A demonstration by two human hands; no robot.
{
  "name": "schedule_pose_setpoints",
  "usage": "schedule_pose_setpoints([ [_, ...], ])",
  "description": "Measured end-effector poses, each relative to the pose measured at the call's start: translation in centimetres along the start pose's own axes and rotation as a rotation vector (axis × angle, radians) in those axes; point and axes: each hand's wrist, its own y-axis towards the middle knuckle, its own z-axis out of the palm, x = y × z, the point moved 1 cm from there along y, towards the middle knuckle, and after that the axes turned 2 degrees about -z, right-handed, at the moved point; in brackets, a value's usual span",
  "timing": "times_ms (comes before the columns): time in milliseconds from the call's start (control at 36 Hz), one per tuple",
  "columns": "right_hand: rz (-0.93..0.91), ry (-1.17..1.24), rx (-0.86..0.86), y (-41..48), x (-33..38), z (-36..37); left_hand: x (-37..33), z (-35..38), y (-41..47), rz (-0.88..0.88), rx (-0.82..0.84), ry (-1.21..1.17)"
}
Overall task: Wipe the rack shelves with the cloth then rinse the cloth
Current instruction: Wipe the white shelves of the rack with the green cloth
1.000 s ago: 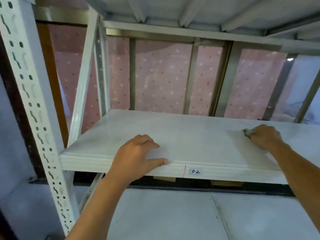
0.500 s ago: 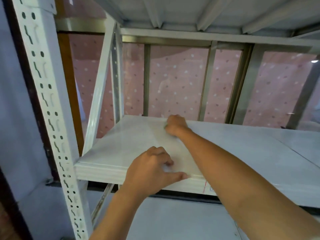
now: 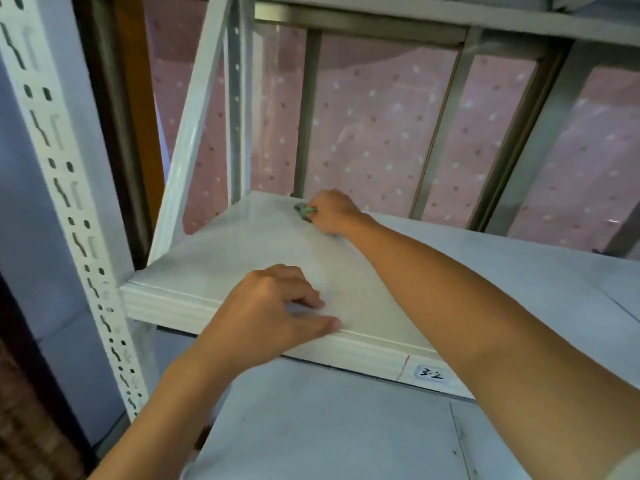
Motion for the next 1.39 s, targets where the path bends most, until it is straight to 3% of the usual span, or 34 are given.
schedule_pose_setpoints([
  [306,0.582,-0.165,-0.084,-13.3,-27.6,-6.0,-0.9,0.2,0.1,-0.073,-0.014,0.01],
  [472,0.63,-0.217,-0.088,-20.4,-32.4,-8.3,-3.6,3.4,1.0,0.025,-0.075,0.192],
  [667,0.456,-0.238,0.008,-25.0,-31.2,-10.2,-8.4,8.4,0.9,0.068,-0.067,0.119],
  [833,0.368,-0.195,0.053,-31.3,-29.8,-11.7,-9.6,9.4,0.6,0.118,-0.027,0.25],
  [1083,0.587,-0.434,-0.018,-39.1,-25.0,-11.0,-8.5,7.4,-2.1,0.2,-0.121,0.321],
  [1194,0.658,-0.408,-0.114,-40.6,-21.8,-9.7,-6.8,4.6,-4.0,0.207,-0.116,0.373],
  [1389,0.569,-0.289,-0.185,-37.8,-10.4,-7.3,-2.5,-1.6,-7.4,0.16,-0.104,0.492],
])
